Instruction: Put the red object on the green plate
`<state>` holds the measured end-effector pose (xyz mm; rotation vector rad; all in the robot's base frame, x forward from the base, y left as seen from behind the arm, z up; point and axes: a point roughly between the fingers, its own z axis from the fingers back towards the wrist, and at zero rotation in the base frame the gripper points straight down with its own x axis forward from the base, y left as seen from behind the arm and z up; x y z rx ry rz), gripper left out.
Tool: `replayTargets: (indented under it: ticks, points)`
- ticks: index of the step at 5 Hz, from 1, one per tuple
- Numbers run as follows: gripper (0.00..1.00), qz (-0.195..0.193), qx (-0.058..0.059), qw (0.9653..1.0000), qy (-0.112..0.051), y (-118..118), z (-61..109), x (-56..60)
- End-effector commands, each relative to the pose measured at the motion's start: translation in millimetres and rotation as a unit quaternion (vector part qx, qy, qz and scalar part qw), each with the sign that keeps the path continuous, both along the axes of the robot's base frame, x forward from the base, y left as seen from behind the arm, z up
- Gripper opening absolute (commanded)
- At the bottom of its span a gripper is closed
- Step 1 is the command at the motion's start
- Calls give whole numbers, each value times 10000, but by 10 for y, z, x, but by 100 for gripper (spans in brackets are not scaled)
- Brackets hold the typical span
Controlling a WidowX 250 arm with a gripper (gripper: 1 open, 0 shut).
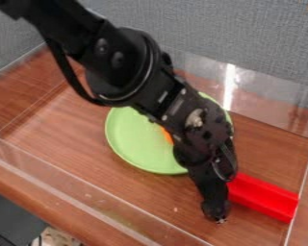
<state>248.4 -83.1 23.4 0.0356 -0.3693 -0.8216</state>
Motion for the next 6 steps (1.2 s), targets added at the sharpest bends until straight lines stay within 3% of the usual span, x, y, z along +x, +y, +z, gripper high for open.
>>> replayTargets:
  ticks: [1, 2, 3, 5, 6]
  points:
    - [100, -262, 105, 9995, 133, -33, -80, 15]
    - [100, -534, 86, 9984, 148, -73, -96, 52]
    - [0, -832, 26, 9964, 159, -129, -87, 37]
    - [0, -1367, -127, 9904, 168, -306, -16, 0]
    - [0, -1588, -38, 9870, 225, -304, 97, -73]
